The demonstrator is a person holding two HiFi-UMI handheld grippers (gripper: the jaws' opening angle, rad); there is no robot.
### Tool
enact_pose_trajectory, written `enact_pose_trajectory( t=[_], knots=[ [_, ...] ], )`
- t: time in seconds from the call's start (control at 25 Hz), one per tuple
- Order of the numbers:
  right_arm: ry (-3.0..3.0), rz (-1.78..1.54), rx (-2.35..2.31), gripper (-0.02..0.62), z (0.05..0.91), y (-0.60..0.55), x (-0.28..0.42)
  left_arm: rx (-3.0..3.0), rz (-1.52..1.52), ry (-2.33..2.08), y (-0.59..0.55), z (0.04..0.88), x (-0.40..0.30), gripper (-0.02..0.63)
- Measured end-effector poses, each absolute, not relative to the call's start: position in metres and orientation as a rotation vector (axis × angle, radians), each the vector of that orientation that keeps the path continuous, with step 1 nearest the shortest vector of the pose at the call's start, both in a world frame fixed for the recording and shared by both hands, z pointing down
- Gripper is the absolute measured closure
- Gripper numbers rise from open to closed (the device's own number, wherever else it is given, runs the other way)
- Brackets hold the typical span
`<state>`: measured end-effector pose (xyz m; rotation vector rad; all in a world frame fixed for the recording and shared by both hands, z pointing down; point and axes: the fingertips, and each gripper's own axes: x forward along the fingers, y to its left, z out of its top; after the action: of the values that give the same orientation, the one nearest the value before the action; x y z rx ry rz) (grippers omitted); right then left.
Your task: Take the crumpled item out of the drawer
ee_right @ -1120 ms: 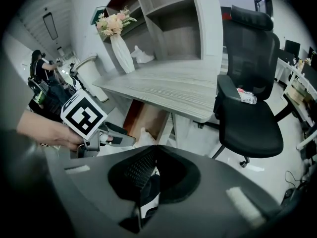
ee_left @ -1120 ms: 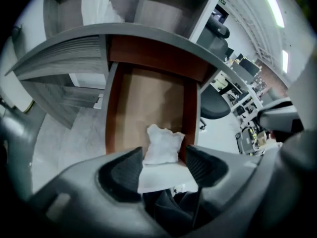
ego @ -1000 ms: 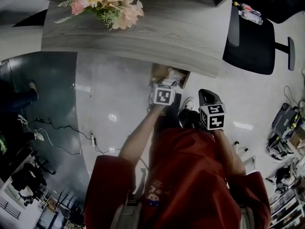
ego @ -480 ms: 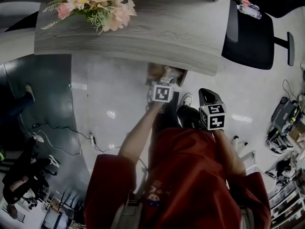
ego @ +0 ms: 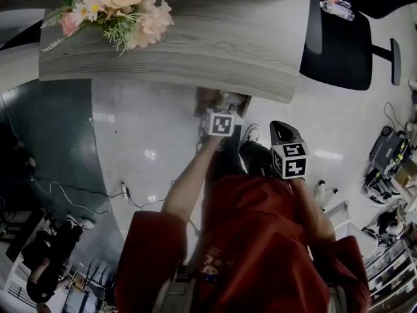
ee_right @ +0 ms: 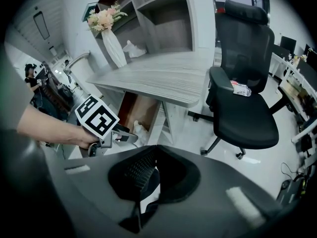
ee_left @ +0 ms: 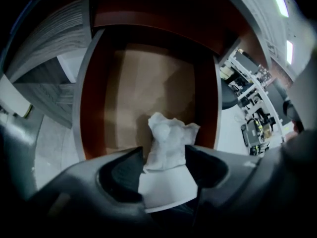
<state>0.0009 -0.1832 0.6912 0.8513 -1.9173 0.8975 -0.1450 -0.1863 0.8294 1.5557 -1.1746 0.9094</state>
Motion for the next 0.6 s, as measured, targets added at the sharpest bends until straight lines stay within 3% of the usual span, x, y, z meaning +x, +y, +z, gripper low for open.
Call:
enact_pose_trajectory(
  t=[0.6],
  knots=[
    [-1.902, 0.908, 0.871, 0.594, 0.696, -0.185, 0.013, 1.505, 1.028, -1.202, -0.183, 0.848, -0.143, 0.388]
  ],
)
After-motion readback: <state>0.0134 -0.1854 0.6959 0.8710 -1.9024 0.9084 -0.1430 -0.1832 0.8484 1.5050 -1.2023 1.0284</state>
